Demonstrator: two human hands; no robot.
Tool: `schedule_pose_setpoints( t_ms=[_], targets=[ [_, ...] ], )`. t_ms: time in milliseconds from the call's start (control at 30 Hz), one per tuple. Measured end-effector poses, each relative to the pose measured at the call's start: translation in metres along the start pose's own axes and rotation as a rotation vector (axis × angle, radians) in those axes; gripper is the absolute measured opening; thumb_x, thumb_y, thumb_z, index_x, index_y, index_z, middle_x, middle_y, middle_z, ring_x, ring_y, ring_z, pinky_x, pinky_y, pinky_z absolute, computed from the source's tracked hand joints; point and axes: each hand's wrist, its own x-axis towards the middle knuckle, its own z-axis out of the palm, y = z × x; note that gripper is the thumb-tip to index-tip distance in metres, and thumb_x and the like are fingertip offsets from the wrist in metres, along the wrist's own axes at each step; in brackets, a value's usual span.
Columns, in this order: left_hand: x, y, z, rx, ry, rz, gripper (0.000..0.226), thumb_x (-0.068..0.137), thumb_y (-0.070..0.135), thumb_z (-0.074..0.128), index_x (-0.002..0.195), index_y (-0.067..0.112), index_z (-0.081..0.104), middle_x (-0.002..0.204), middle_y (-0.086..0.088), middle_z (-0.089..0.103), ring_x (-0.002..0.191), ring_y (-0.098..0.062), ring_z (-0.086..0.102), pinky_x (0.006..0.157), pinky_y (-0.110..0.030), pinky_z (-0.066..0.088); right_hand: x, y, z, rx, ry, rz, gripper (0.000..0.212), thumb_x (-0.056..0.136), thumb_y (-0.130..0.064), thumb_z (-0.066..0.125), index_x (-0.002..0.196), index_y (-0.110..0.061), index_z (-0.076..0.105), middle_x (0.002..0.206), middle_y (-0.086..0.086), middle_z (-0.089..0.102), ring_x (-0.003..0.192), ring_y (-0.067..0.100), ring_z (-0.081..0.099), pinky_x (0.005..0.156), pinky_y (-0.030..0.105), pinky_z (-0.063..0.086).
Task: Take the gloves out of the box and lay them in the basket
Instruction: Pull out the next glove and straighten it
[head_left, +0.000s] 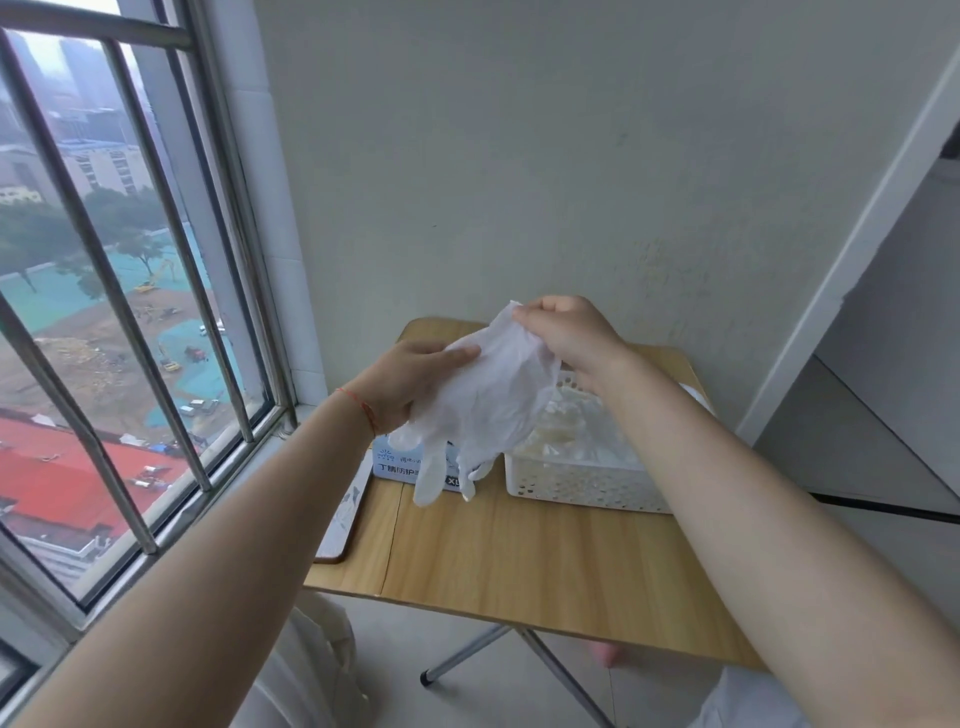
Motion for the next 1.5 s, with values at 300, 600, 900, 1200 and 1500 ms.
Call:
schedule_pose_setpoints(
  t_ms=[300,600,900,1200,1500],
  targets=[
    [0.008,-0.036,-0.018,-0.017,-0.148,-0.159,0.014,0.094,0.02,0.065,0.083,0.013,0.072,0.077,-0.006,0.062,0.077,-0.02,0.068,0.088,-0.04,0.054,0.015,0.007,0.001,0.005,0.133,0.092,0.035,0.086,-0.016,0.054,0.06,-0.021,0.032,0.051,-0.005,0.027,0.05,0.018,0.026,0.048,0.026,0.018],
    [0.062,-0.016,0.0,0.298,0.085,-0.103,0.023,0.086,0.033,0.074,0.098,0.012,0.073,0.08,-0.011,0.072,0.075,-0.023,0.065,0.073,-0.035,0.057,0.019,0.042,-0.035,0.129,0.153,0.237,0.029,0.099,-0.015,0.05,0.07,-0.016,0.045,0.064,0.007,0.046,0.049,0.017,0.04,0.043,0.017,0.035],
    [0.128,-0.035,0.095,1.119,0.236,0.122,0.034,0.087,0.028,0.068,0.12,0.024,0.061,0.118,-0.006,0.061,0.104,-0.026,0.059,0.089,-0.038,0.05,0.008,0.138,-0.099,-0.338,0.201,0.343,0.021,0.098,-0.012,0.04,0.103,-0.005,0.058,0.091,0.017,0.062,0.053,0.024,0.06,0.041,0.023,0.043],
    [0.1,-0.047,0.135,1.396,-0.244,0.288,0.072,0.079,0.07,0.061,0.141,0.036,0.045,0.151,0.011,0.039,0.143,-0.015,0.028,0.119,-0.045,0.014,0.002,0.149,-0.093,-0.837,0.315,0.137,0.018,0.102,-0.016,0.038,0.111,-0.006,0.051,0.097,0.011,0.062,0.083,0.029,0.059,0.059,0.03,0.034],
    [0.104,-0.057,0.126,1.535,-0.37,0.058,0.094,0.08,0.077,0.05,0.155,0.039,0.01,0.165,0.007,0.007,0.152,-0.02,0.003,0.122,-0.05,0.004,-0.008,0.155,-0.104,-1.276,0.227,0.134,0.037,0.084,0.006,0.052,0.12,-0.004,0.048,0.099,0.006,0.064,0.081,0.023,0.065,0.053,0.027,0.032]
  ],
)
